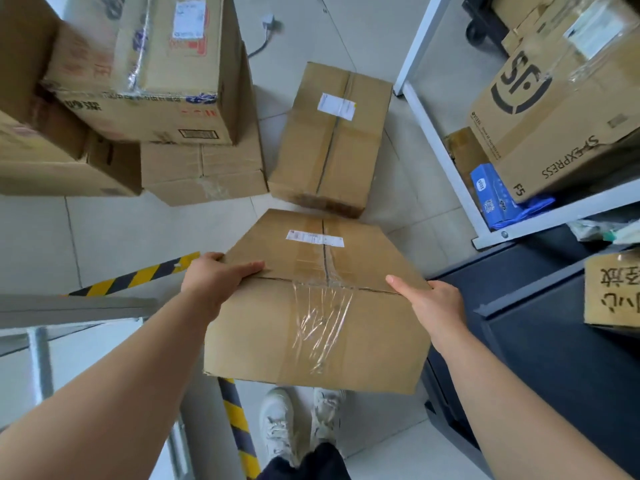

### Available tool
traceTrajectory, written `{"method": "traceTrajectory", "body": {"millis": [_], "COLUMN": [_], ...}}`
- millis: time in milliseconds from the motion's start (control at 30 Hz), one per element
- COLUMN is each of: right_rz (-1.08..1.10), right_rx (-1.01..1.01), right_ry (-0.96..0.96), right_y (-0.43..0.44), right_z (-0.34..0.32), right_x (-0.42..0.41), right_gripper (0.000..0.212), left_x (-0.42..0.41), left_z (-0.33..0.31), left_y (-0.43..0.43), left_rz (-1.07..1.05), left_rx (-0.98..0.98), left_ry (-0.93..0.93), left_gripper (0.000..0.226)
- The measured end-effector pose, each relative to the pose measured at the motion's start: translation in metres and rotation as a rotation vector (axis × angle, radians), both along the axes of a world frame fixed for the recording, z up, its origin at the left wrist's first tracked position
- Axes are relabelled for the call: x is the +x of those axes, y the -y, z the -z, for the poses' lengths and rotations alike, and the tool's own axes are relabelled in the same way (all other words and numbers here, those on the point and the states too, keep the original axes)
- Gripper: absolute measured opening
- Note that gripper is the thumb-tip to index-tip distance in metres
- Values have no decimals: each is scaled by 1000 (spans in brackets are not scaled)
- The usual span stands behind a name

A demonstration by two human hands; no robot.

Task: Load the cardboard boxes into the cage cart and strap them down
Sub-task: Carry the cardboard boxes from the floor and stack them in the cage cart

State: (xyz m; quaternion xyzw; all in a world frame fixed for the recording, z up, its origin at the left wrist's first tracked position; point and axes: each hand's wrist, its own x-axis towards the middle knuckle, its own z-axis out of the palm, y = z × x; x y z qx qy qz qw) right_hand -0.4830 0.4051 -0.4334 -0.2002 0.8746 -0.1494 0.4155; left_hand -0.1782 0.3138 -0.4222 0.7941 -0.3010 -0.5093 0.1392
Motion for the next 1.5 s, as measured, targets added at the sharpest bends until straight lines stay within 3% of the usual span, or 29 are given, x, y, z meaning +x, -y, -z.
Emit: {"method": "traceTrajectory", "body": {"millis": [133, 333, 467, 600, 767, 900, 1033, 1200, 1333, 1500], "right_rz": [-86, -232, -321, -421, -521, -573, -623, -729, -850, -918], "right_rx": [-5, -95, -218, -321, -462, -601, -701, -853, -923, -984], "right_ry": [-17, -105, -123, -161, -185, -157, -198, -254, -254, -253], "right_y": [-16, -28, -38, -50, -69, -89, -117, -154, -172, -183], "right_z": [-46, -130, -192, -258, -344, -405, -461, -534, -587, -620], "right_x": [17, 28, 30, 40, 65, 94, 131, 181, 205, 228], "right_gripper": [80, 60, 50, 53, 60, 54, 60, 64, 47, 43], "left_x": [20, 31, 36, 43, 61, 84, 115, 149, 158, 166], "left_z": [-47, -126, -179, -244, -326, -382, -431, -463, -474, -498], "left_y": [-38, -92, -131, -174, -229, -269, -312, -374, -413, -444], "left_rz": [-45, -175, -278, -376, -493, -551, -640, -751, -861, -932], "left_rx": [-6, -80, -165, -285, -453, -563, -676, -800, -845, -835], "left_ry": [11, -8, -35, -32, -35, -29, -29, -66, -142, -166], "left_gripper": [87, 76, 49, 71, 73, 70, 81, 84, 80, 101]}}
